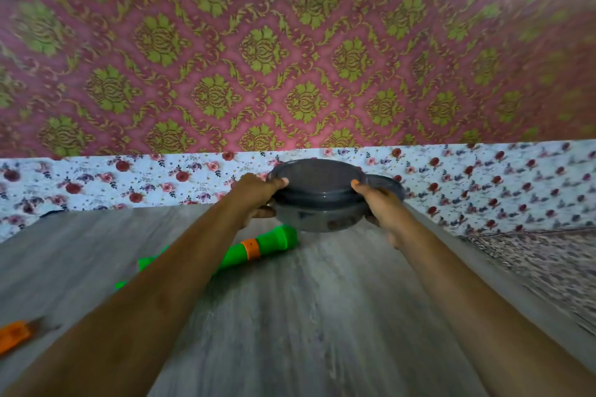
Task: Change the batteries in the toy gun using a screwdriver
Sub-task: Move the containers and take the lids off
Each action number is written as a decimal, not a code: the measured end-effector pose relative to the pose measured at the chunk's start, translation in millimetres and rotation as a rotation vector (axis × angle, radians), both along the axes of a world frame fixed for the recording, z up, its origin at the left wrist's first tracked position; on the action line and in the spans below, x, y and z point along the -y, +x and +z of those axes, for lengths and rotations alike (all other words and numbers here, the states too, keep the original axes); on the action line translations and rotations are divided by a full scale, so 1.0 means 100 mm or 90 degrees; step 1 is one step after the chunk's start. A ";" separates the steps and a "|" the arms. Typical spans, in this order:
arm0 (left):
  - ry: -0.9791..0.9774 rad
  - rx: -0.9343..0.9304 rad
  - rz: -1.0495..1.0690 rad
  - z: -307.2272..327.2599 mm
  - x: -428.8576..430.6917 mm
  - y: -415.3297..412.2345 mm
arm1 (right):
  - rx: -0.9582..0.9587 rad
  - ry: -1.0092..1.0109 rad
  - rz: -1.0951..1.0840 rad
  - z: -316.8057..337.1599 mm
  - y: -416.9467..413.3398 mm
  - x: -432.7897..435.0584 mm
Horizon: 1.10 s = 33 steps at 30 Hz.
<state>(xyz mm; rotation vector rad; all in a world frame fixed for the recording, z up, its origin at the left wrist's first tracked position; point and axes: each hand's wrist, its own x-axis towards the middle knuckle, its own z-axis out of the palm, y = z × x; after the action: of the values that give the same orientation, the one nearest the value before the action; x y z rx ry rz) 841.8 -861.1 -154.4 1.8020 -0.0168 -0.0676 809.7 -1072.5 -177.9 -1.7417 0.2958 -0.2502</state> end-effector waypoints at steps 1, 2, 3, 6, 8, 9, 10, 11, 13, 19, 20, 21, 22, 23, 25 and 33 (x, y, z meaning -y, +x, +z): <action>0.004 -0.004 -0.008 -0.01 0.04 -0.17 | 0.004 0.011 -0.002 -0.02 -0.18 0.04; 0.008 -0.008 -0.017 -0.05 0.11 -0.39 | 0.001 0.018 -0.009 -0.07 -0.42 0.11; 0.004 -0.010 -0.023 -0.09 0.16 -0.57 | -0.003 0.018 -0.014 -0.12 -0.61 0.16; -0.012 -0.023 -0.041 -0.23 0.34 -1.08 | -0.020 0.026 -0.040 -0.28 -1.18 0.33; -0.015 -0.037 -0.057 -0.35 0.47 -1.41 | -0.039 0.034 -0.068 -0.39 -1.55 0.46; -0.021 -0.041 -0.067 -0.41 0.53 -1.54 | -0.042 0.038 -0.081 -0.44 -1.69 0.51; -0.028 -0.045 -0.079 -0.47 0.59 -1.68 | -0.044 0.040 -0.095 -0.48 -1.86 0.57; -0.036 -0.046 -0.090 -0.53 0.64 -1.79 | -0.045 0.041 -0.104 -0.51 -1.98 0.61; -0.043 -0.049 -0.102 -0.65 0.73 -1.96 | -0.051 0.036 -0.114 -0.57 -2.18 0.70; -0.040 -0.045 -0.125 -0.79 0.81 -2.18 | -0.046 0.012 -0.107 -0.63 -2.47 0.76; -0.035 -0.047 -0.141 -0.78 0.81 -2.21 | -0.029 -0.009 -0.115 -0.65 -2.50 0.73; -0.027 -0.049 -0.153 -0.78 0.80 -2.23 | -0.005 -0.026 -0.132 -0.68 -2.52 0.71; -0.011 -0.044 -0.159 -0.76 0.78 -2.26 | 0.020 -0.036 -0.151 -0.72 -2.53 0.67; 0.023 -0.022 -0.152 -0.73 0.76 -2.26 | 0.034 -0.037 -0.171 -0.74 -2.53 0.65; 0.164 0.098 -0.140 -0.66 0.72 -2.25 | 0.041 -0.027 -0.174 -0.76 -2.55 0.58; 0.709 0.430 -0.418 -0.50 0.76 -2.06 | 0.045 -0.211 -0.054 -0.95 -2.58 0.43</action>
<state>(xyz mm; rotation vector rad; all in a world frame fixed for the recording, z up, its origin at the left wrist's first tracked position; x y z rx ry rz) 635.4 -936.7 -204.5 2.7576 -1.2684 0.0913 552.1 -1115.7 -273.3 -2.0444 0.2883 -0.4415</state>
